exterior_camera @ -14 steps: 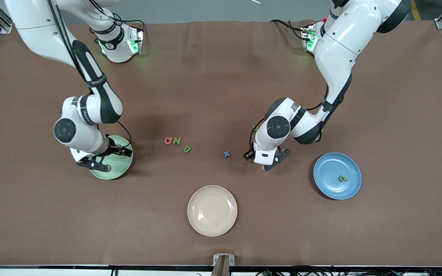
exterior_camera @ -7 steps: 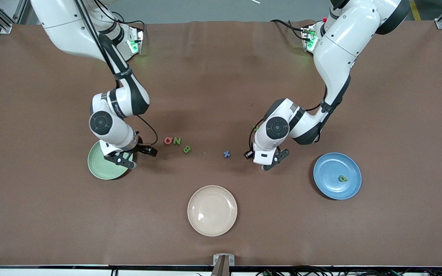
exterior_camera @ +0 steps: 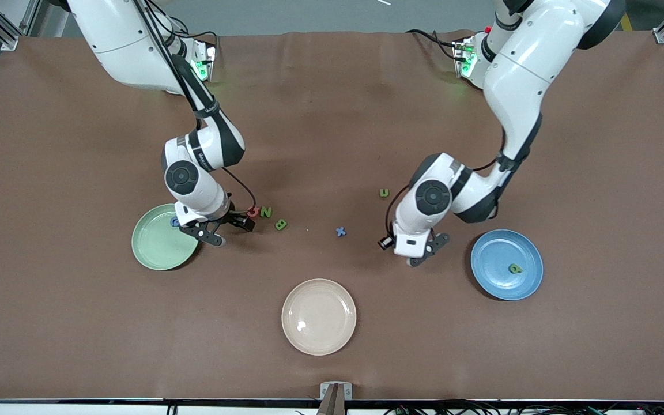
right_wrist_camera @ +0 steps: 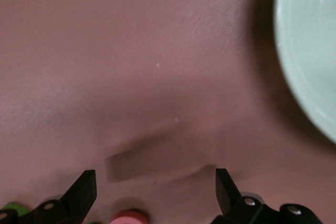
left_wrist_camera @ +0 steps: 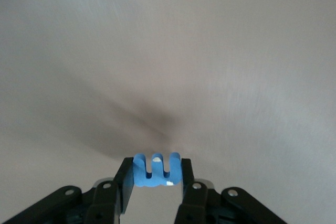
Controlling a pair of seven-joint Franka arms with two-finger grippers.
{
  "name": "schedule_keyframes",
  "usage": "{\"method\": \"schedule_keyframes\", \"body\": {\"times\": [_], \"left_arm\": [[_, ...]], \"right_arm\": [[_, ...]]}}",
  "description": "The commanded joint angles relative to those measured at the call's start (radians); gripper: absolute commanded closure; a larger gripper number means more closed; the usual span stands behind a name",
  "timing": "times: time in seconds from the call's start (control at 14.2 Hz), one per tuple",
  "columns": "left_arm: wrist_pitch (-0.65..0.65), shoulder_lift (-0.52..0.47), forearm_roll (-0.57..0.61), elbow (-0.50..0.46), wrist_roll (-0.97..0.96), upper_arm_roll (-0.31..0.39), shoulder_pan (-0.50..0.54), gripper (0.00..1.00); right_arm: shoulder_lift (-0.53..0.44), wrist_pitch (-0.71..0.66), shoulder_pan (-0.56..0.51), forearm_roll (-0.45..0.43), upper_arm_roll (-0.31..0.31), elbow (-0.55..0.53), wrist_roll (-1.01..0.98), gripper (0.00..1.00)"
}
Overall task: Sort upper and lower case letters into plates
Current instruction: 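Drop the blue e in the blue plate while the right gripper grasps Q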
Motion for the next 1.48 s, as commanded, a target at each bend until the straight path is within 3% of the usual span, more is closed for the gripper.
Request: {"method": "schedule_keyframes", "body": {"times": [0.0,0.21,0.56,0.64,0.71,0.78,1.06,1.27,1.41], "left_arm": [[-0.083,-0.084,0.016,-0.021,0.158,-0.001,0.078,0.98],[-0.145,-0.103,0.016,-0.024,0.38,-0.004,0.196,0.97],[-0.145,-0.092,0.016,-0.029,0.539,-0.001,0.319,0.95],[-0.145,-0.09,0.016,-0.03,0.549,-0.001,0.33,0.9],[-0.145,-0.078,0.016,-0.032,0.551,-0.001,0.341,0.6],[-0.145,-0.072,0.016,-0.03,0.551,-0.001,0.347,0.01],[-0.148,-0.08,0.014,-0.03,0.533,-0.003,0.341,0.0],[-0.203,-0.098,0.014,-0.03,0.499,-0.062,0.335,0.0],[-0.211,-0.138,0.016,-0.074,0.499,-0.108,0.341,0.0]], "right_arm": [[-0.014,0.021,0.037,0.003,-0.008,-0.035,0.041,0.0],[-0.014,0.055,0.039,0.003,-0.008,-0.06,0.041,0.0],[-0.014,0.055,0.039,0.002,-0.008,-0.065,0.039,0.0],[-0.014,0.055,0.042,0.002,-0.008,-0.071,0.041,0.0],[-0.016,0.055,0.047,0.002,-0.008,-0.074,0.041,0.0],[-0.016,0.053,0.054,0.002,-0.008,-0.075,0.045,0.0],[-0.016,0.052,0.094,0.002,-0.008,-0.077,0.106,0.0],[-0.016,0.049,0.108,0.002,-0.008,-0.077,0.126,0.01],[-0.016,0.047,0.108,0.002,-0.008,-0.077,0.125,0.12]]}}
